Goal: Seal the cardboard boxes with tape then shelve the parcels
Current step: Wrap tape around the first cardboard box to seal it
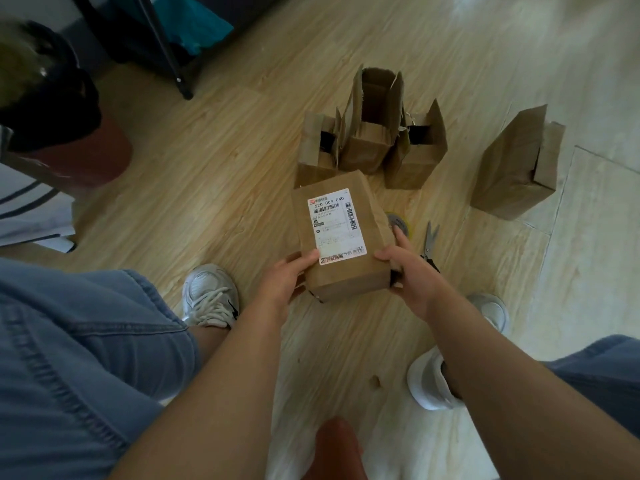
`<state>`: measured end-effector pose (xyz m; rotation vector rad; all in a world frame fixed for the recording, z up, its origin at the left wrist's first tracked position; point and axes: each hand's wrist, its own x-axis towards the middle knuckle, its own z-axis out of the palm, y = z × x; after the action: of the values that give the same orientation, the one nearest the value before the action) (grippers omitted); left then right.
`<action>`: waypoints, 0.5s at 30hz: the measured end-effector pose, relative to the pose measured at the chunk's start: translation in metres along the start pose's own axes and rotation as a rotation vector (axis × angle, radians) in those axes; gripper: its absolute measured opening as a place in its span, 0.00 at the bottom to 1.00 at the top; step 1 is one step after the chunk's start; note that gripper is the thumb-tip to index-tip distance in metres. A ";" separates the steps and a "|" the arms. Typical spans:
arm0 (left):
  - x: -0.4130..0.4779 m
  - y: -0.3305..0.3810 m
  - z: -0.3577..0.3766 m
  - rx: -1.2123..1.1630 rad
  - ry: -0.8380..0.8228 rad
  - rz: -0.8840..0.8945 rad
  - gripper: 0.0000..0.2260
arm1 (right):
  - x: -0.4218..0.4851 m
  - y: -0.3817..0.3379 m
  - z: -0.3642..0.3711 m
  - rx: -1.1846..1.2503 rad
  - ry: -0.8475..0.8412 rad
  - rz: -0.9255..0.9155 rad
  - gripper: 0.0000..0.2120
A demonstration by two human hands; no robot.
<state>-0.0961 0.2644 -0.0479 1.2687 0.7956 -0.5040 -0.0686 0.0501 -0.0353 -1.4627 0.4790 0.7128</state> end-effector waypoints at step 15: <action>0.004 0.010 -0.004 -0.129 -0.103 0.033 0.27 | -0.004 0.010 -0.017 0.047 -0.103 0.001 0.25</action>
<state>-0.0869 0.2710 -0.0448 1.1256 0.7082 -0.4802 -0.0761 0.0326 -0.0405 -1.3743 0.4144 0.7687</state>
